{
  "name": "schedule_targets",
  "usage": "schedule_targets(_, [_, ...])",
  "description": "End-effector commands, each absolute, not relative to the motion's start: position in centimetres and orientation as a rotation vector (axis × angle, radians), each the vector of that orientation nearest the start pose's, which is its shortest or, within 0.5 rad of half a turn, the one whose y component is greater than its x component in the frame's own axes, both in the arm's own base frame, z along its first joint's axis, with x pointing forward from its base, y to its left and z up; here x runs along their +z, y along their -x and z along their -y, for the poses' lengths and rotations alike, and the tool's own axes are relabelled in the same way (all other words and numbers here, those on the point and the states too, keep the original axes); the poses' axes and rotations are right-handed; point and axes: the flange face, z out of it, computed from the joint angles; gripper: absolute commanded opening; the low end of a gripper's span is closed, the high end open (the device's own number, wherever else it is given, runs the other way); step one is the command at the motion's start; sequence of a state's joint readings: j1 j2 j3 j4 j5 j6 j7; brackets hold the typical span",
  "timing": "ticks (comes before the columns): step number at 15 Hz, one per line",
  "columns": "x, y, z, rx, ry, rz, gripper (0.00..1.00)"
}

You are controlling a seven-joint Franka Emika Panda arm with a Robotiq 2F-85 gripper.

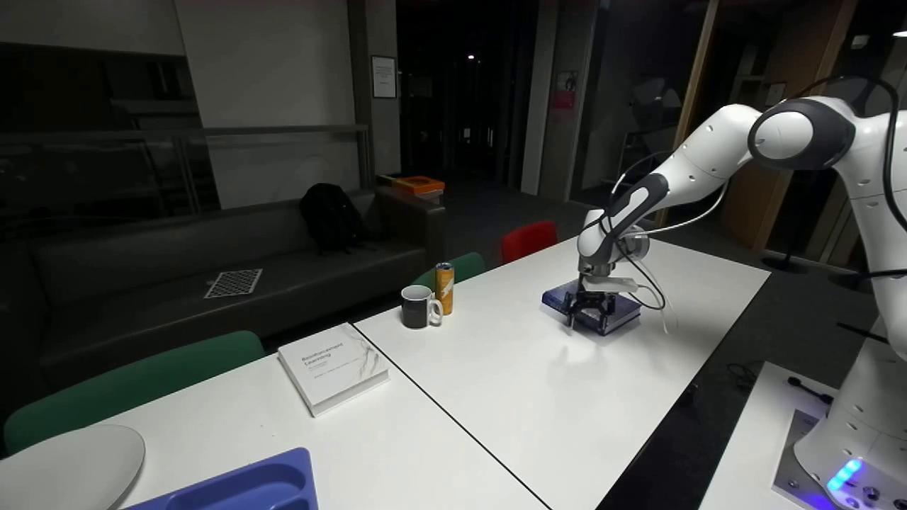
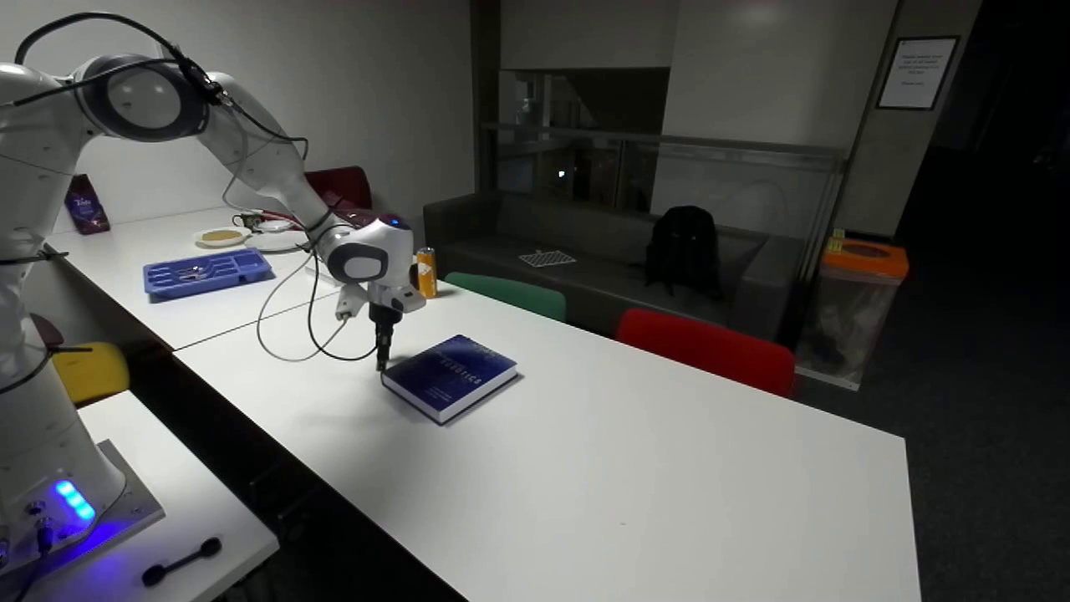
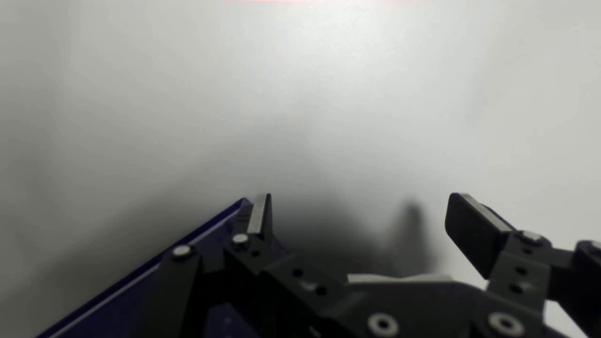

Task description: Push the blue book to the right then open the book.

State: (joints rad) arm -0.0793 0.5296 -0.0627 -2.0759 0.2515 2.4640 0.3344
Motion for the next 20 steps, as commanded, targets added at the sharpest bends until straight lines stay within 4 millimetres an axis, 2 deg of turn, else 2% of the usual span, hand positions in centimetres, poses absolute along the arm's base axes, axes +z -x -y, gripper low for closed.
schedule_targets(1, [16.7, -55.2, 9.2, 0.235, 2.844, -1.003, 1.0])
schedule_targets(7, [16.9, -55.3, 9.0, 0.234, 2.849, -1.001, 1.0])
schedule_targets(11, [17.8, -55.5, 8.6, 0.219, 2.865, -0.99, 1.0])
schedule_targets(16, [21.4, -56.2, 8.8, 0.122, 2.906, -0.982, 1.0])
schedule_targets(20, [24.8, -56.9, 10.9, 0.069, 3.018, -0.914, 1.0])
